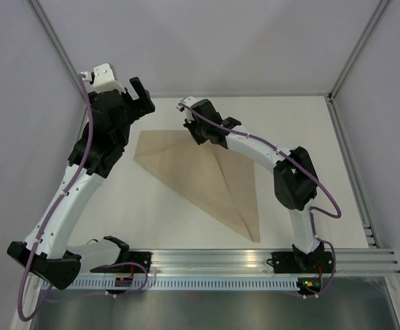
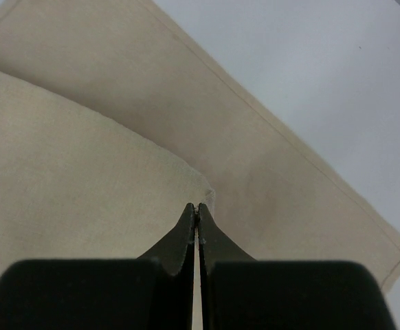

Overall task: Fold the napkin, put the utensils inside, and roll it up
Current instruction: Fold the napkin at the center of the board.

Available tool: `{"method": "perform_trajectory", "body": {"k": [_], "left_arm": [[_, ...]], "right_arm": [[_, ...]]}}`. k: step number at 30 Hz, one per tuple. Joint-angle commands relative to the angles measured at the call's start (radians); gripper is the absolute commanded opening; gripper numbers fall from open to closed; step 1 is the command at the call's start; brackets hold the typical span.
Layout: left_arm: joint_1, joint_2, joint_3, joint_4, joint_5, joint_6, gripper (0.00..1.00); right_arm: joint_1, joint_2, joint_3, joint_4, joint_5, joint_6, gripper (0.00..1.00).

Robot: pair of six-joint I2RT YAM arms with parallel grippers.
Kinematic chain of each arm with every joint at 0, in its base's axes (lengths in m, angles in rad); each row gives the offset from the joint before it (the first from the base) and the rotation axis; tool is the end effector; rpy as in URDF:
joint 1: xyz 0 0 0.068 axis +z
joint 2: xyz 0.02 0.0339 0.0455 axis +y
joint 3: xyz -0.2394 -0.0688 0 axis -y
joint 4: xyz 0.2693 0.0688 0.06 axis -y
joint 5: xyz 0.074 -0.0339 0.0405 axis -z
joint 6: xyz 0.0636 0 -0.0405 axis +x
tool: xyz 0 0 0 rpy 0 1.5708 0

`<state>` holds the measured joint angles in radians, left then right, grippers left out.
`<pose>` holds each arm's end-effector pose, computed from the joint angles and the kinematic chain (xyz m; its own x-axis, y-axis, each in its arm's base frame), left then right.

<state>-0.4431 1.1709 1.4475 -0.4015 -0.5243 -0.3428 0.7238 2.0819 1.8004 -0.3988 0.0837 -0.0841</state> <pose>0.2824 -0.0988 0.4492 -0.0799 -0.2842 -0.9554 -0.1109 0.9551 -0.2748 0.3926 0.3399 0.2187 -0.4183 -0.4814 -0.7702 -0.6487 0.7519 -0.1177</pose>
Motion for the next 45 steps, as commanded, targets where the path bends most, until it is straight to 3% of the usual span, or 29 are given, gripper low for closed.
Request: {"method": "perform_trajectory", "body": {"k": [1, 13, 45], "left_arm": [[0.014, 0.024, -0.016, 0.067, 0.000, -0.013, 1.00], [0.056, 0.122, -0.055, 0.122, 0.043, -0.048, 1.00], [0.133, 0.349, -0.087, 0.182, 0.101, -0.101, 1.00]], "right_arm": [[-0.014, -0.089, -0.039, 0.014, 0.021, -0.005, 0.00], [-0.064, -0.161, -0.154, 0.040, 0.037, 0.020, 0.00], [-0.250, -0.132, -0.185, 0.117, 0.001, 0.024, 0.00]]}}
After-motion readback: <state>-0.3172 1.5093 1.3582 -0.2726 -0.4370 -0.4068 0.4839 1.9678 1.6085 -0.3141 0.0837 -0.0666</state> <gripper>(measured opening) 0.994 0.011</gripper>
